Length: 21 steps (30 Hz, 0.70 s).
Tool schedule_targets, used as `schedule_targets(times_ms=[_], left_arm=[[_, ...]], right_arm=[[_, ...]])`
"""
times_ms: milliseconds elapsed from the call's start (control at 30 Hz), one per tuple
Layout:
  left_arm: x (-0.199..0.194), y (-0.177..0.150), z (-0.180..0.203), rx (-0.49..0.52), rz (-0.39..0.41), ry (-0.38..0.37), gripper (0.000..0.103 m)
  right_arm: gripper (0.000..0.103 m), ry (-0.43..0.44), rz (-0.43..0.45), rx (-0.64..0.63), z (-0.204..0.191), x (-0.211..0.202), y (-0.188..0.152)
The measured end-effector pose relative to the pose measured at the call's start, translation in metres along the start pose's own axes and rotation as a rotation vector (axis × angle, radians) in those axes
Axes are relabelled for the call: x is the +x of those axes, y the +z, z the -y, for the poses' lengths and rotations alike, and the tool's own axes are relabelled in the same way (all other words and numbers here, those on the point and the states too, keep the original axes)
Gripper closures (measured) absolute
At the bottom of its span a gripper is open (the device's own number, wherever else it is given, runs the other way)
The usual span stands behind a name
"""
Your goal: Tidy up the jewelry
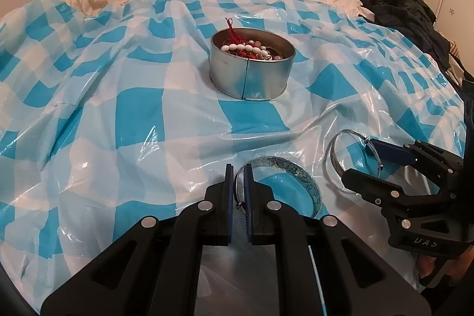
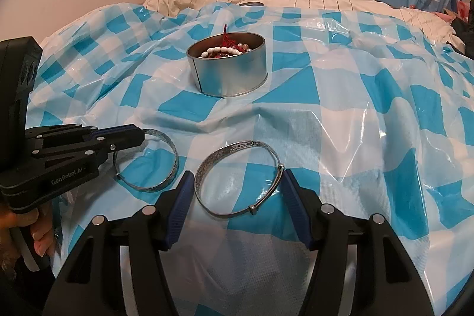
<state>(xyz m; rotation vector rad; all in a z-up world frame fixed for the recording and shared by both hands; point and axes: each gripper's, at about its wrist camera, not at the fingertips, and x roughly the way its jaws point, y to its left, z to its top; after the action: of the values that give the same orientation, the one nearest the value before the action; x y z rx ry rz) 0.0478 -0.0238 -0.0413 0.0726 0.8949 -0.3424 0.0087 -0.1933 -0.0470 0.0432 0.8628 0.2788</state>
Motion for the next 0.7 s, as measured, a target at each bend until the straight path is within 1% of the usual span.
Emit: schedule_targets(times_ms=[500,700], left_arm=[[-0.007,0.003,0.001,0.002,0.034,0.001,0.097],[-0.011,0.005,0.0,-0.004,0.049,0.0,0.097]], right_arm=[[0.044,0.013,0.016,0.009,-0.003,-0.002,0.004],[0.044,0.026,0.06,0.011,-0.004,-0.01,0.005]])
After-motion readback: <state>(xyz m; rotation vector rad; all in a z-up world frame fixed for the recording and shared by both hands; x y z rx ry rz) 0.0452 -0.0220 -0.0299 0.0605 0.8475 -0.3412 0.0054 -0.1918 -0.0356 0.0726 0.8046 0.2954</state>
